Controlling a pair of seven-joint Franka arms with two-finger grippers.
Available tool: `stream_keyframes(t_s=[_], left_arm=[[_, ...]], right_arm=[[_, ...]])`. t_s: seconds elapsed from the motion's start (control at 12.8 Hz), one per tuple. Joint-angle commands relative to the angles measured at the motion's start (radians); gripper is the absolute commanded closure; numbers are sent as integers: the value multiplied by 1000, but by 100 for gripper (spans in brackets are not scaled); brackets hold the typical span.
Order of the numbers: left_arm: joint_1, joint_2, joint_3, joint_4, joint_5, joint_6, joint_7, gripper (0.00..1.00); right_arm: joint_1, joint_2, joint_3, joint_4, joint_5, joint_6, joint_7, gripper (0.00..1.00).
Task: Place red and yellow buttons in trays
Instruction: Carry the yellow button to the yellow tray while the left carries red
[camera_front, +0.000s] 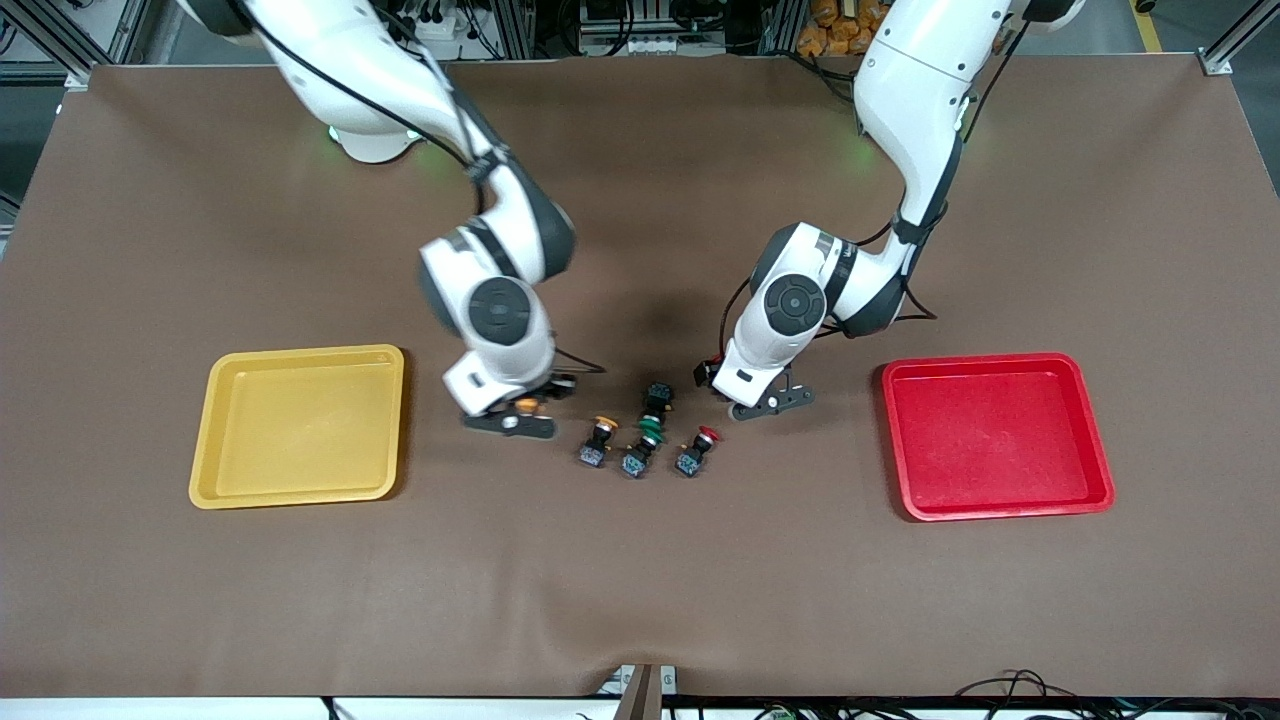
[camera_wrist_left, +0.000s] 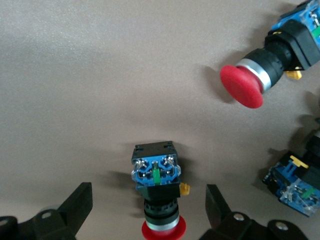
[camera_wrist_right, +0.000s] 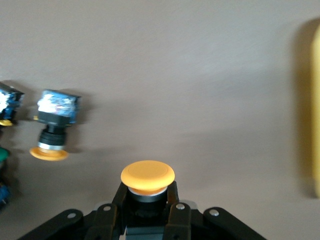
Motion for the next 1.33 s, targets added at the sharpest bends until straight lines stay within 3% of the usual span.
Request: stream_keyframes(t_s=[0.0, 0.08, 0.16, 0.39, 0.63, 0.86, 1.25], left_arm=[[-8, 22, 3, 15, -20, 22, -11, 23], [-8, 22, 2, 15, -20, 22, -9, 34], [-8, 21, 3, 21, -20, 20, -9, 54], [-6, 15, 1, 35, -21, 10, -18, 100], [1, -43, 5, 74, -15, -129, -9, 100], [24, -151, 11, 71, -5, -272, 44, 100], [179, -263, 12, 9, 0, -340, 351, 100]], right_arm=[[-109, -116, 15, -37, 3, -98, -204, 100], [-155, -142, 13, -39, 3, -121, -298, 100], [-210, -160, 13, -39, 3, -138, -388, 100], [-340, -184, 11, -37, 19, -167, -644, 100], [-449, -173, 8, -39, 19, -172, -855, 100], [-494, -147, 7, -60, 19, -139, -915, 100], [-509, -107, 7, -210, 41, 94, -914, 100]])
